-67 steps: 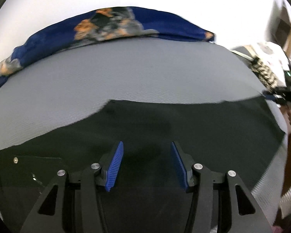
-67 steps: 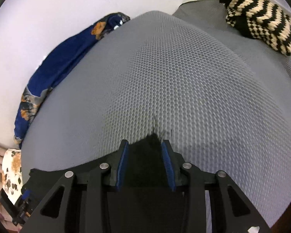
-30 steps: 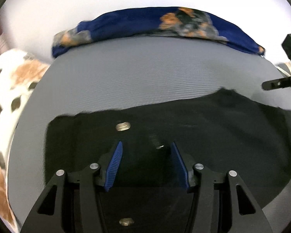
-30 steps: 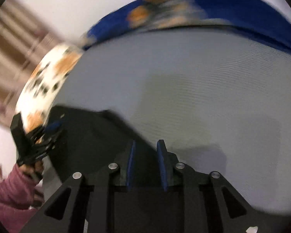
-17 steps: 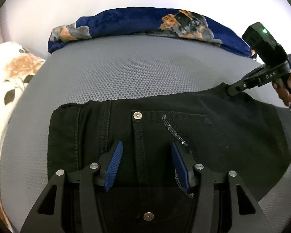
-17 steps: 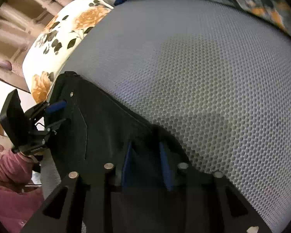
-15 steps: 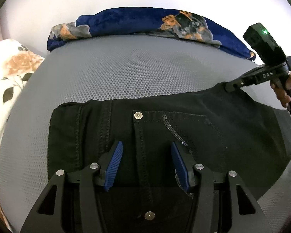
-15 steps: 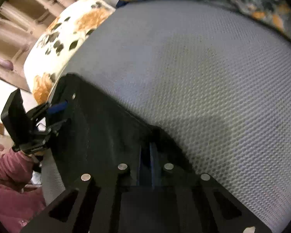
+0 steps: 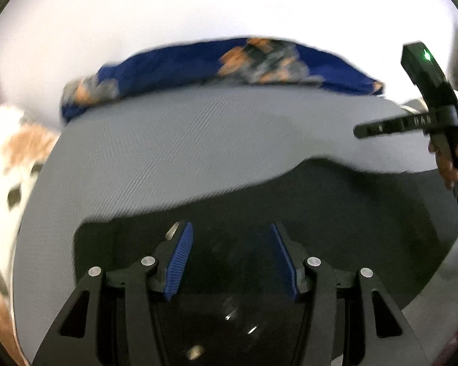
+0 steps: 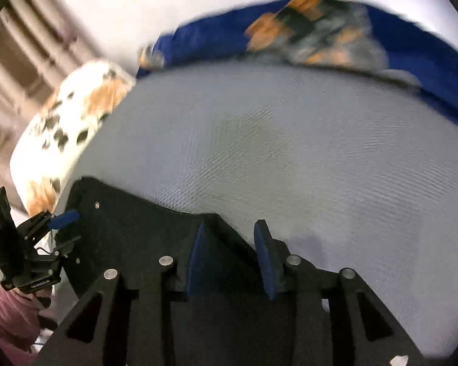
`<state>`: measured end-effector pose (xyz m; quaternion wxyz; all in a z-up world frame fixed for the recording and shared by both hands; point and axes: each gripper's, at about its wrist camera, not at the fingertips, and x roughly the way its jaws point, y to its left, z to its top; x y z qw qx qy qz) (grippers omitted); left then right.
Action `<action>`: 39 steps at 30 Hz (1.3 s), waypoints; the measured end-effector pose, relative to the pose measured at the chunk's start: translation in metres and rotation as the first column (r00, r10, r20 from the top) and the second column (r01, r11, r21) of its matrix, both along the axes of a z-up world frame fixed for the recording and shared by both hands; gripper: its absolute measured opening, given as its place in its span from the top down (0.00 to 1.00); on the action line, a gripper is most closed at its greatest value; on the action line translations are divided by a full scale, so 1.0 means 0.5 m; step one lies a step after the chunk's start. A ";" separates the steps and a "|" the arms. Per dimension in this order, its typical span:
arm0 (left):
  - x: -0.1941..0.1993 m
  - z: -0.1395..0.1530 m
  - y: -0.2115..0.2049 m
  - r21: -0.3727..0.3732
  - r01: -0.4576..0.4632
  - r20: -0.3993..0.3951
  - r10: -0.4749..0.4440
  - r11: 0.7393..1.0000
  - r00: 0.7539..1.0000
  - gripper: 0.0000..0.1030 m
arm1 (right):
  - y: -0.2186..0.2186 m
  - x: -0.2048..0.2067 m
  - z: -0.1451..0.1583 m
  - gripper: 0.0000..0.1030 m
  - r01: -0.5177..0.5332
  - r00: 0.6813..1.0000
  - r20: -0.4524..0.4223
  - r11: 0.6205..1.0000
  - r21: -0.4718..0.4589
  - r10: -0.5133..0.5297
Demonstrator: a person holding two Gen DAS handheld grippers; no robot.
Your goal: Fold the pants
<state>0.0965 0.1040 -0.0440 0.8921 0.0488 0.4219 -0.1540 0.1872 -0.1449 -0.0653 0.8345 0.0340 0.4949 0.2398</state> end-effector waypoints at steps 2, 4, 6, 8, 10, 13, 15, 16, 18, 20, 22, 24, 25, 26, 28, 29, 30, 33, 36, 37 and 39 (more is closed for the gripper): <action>0.019 0.015 -0.046 -0.020 0.053 0.012 -0.053 0.998 0.999 0.45 | -0.052 -0.035 0.012 0.68 0.071 0.997 0.003 0.997 0.003 -0.071; 0.040 0.023 -0.112 -0.015 0.114 0.009 -0.114 0.993 0.993 0.45 | -0.106 -0.074 0.014 0.68 0.148 0.989 0.007 0.989 -0.024 -0.148; 0.056 0.023 -0.169 -0.013 0.172 0.006 -0.172 0.985 0.985 0.45 | -0.136 -0.110 0.005 0.68 0.208 0.978 0.009 0.975 -0.078 -0.208; 0.074 0.007 -0.229 0.014 0.220 -0.012 -0.219 0.976 0.976 0.45 | -0.184 -0.148 -0.016 0.68 0.268 0.963 -0.008 0.956 -0.124 -0.271; 0.092 -0.009 -0.268 0.018 0.248 -0.044 -0.247 0.968 0.968 0.45 | -0.207 -0.172 -0.034 0.68 0.307 0.950 -0.012 0.938 -0.162 -0.313; 0.111 -0.033 -0.314 0.016 0.262 -0.077 -0.260 0.965 0.962 0.45 | -0.250 -0.197 -0.063 0.68 0.355 0.930 -0.034 0.918 -0.176 -0.366; 0.122 -0.050 -0.330 0.041 0.254 -0.091 -0.250 0.966 0.964 0.45 | -0.273 -0.203 -0.081 0.68 0.370 0.923 -0.046 0.912 -0.176 -0.383; 0.127 -0.059 -0.334 0.056 0.251 -0.099 -0.245 0.966 0.965 0.45 | -0.279 -0.204 -0.090 0.68 0.382 0.918 -0.040 0.905 -0.187 -0.395; 0.139 -0.082 -0.332 0.071 0.237 -0.119 -0.228 0.969 0.966 0.45 | -0.297 -0.203 -0.106 0.70 0.395 0.912 -0.027 0.896 -0.200 -0.408; 0.138 -0.090 -0.331 0.077 0.243 -0.103 -0.235 0.967 0.967 0.45 | -0.311 -0.204 -0.108 0.72 0.408 0.910 0.007 0.893 -0.188 -0.415; 0.136 -0.092 -0.344 0.118 0.242 -0.096 -0.231 0.963 0.968 0.45 | -0.327 -0.201 -0.109 0.72 0.433 0.900 0.036 0.880 -0.197 -0.435; 0.136 -0.092 -0.349 0.129 0.231 -0.100 -0.220 0.964 0.970 0.44 | -0.343 -0.194 -0.111 0.72 0.441 0.896 0.025 0.883 -0.161 -0.443; 0.137 -0.089 -0.350 0.123 0.224 -0.105 -0.212 0.967 0.972 0.44 | -0.348 -0.191 -0.110 0.71 0.434 0.899 0.011 0.889 -0.148 -0.437; 0.137 -0.083 -0.348 0.112 0.215 -0.108 -0.203 0.970 0.973 0.44 | -0.355 -0.191 -0.106 0.68 0.426 0.903 -0.004 0.896 -0.125 -0.429; 0.126 -0.065 -0.335 0.062 0.202 -0.120 -0.194 0.977 0.974 0.44 | -0.385 -0.202 -0.091 0.66 0.424 0.904 -0.036 0.905 -0.031 -0.425; 0.121 -0.058 -0.332 0.049 0.199 -0.121 -0.191 0.979 0.974 0.44 | -0.414 -0.214 -0.081 0.62 0.417 0.908 -0.067 0.908 0.045 -0.414; 0.109 -0.048 -0.326 0.033 0.196 -0.117 -0.190 0.980 0.975 0.44 | -0.449 -0.227 -0.075 0.59 0.410 0.910 -0.107 0.905 0.113 -0.400; 0.068 -0.031 -0.316 -0.001 0.210 -0.113 -0.209 0.978 0.971 0.43 | -0.550 -0.277 -0.057 0.56 0.458 0.888 -0.129 0.870 0.183 -0.441; 0.023 -0.036 -0.327 -0.011 0.240 -0.142 -0.239 0.971 0.960 0.42 | -0.692 -0.336 -0.069 0.56 0.504 0.859 -0.239 0.829 0.242 -0.453; 0.008 -0.038 -0.334 -0.008 0.248 -0.147 -0.247 0.969 0.958 0.42 | -0.726 -0.353 -0.073 0.56 0.518 0.849 -0.254 0.821 0.238 -0.463; -0.016 -0.043 -0.351 -0.022 0.269 -0.169 -0.269 0.963 0.948 0.42 | -0.795 -0.387 -0.082 0.56 0.555 0.823 -0.278 0.806 0.206 -0.496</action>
